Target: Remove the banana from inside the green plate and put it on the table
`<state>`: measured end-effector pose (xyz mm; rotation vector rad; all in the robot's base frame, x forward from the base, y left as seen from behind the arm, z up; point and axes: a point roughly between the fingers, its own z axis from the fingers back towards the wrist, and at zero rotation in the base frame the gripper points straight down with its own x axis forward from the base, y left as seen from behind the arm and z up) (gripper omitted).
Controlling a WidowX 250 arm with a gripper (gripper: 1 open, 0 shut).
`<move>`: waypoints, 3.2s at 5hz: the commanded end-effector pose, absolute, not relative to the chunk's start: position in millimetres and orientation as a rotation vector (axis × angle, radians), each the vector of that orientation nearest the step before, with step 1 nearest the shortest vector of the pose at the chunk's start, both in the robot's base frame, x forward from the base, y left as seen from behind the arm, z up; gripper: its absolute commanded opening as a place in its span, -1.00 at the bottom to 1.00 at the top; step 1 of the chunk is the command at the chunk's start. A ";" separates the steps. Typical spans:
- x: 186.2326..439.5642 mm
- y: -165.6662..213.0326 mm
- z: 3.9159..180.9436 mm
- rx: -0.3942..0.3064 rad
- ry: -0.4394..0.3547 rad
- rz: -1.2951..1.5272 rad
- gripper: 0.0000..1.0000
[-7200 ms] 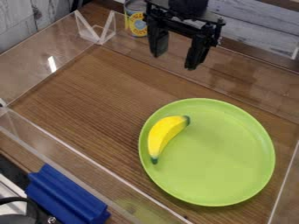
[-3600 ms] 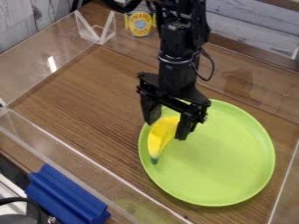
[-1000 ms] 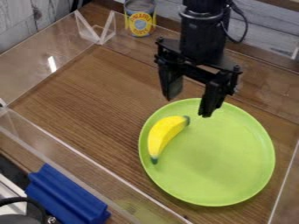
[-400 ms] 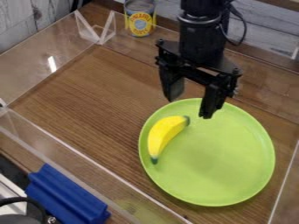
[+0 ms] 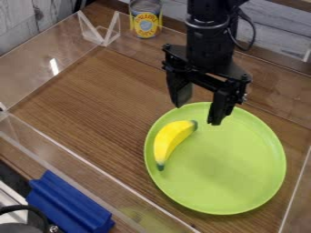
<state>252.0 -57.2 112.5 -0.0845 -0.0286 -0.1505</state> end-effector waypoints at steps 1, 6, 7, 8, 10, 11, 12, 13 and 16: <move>255.8 -55.9 122.2 -0.093 -0.081 -0.141 1.00; 258.8 -56.0 116.8 -0.097 -0.089 -0.134 1.00; 259.2 -56.4 116.3 -0.098 -0.089 -0.140 1.00; 259.6 -56.6 115.9 -0.098 -0.088 -0.145 1.00; 260.5 -57.0 115.9 -0.099 -0.089 -0.154 1.00; 260.8 -57.0 116.1 -0.099 -0.089 -0.158 1.00; 261.3 -56.9 116.7 -0.099 -0.090 -0.160 1.00; 261.7 -56.8 117.3 -0.099 -0.091 -0.162 1.00; 263.3 -56.7 118.9 -0.100 -0.095 -0.170 1.00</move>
